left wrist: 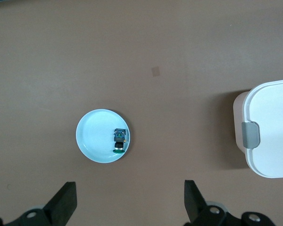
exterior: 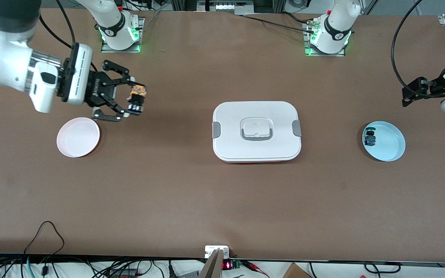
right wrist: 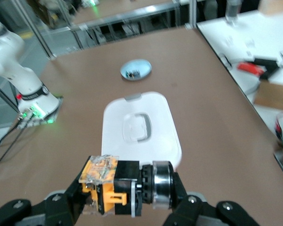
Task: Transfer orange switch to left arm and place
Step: 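Lift the orange switch with the right gripper and carry it above the box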
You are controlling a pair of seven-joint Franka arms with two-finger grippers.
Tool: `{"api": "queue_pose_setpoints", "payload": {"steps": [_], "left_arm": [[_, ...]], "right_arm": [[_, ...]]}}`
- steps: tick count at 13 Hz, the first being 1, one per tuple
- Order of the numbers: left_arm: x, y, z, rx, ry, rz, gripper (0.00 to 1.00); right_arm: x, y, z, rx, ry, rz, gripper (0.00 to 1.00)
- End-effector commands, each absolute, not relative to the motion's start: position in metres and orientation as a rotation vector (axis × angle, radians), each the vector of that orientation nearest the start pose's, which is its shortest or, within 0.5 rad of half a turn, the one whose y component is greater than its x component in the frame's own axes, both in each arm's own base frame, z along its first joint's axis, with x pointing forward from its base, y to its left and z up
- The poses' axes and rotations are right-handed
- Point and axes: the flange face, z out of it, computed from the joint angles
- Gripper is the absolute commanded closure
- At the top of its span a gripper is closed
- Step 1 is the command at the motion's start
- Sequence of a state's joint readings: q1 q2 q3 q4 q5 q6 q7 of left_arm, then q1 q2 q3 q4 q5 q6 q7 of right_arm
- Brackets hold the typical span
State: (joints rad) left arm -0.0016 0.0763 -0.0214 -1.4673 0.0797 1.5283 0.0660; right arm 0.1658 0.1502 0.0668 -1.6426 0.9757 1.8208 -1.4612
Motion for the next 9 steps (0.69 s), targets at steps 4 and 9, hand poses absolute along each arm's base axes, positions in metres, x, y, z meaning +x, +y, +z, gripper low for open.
{"api": "queue_pose_setpoints", "payload": {"steps": [4, 9], "left_arm": [[0.564, 0.007, 0.618, -3.313, 0.156, 0.283, 0.00], [0.592, 0.030, 0.537, -4.015, -0.192, 1.025, 0.00]], "right_arm": [[0.577, 0.279, 0.528, -1.392, -1.339, -0.832, 0.99], [0.560, 0.362, 0.494, -1.205, -1.163, -0.887, 0.99]]}}
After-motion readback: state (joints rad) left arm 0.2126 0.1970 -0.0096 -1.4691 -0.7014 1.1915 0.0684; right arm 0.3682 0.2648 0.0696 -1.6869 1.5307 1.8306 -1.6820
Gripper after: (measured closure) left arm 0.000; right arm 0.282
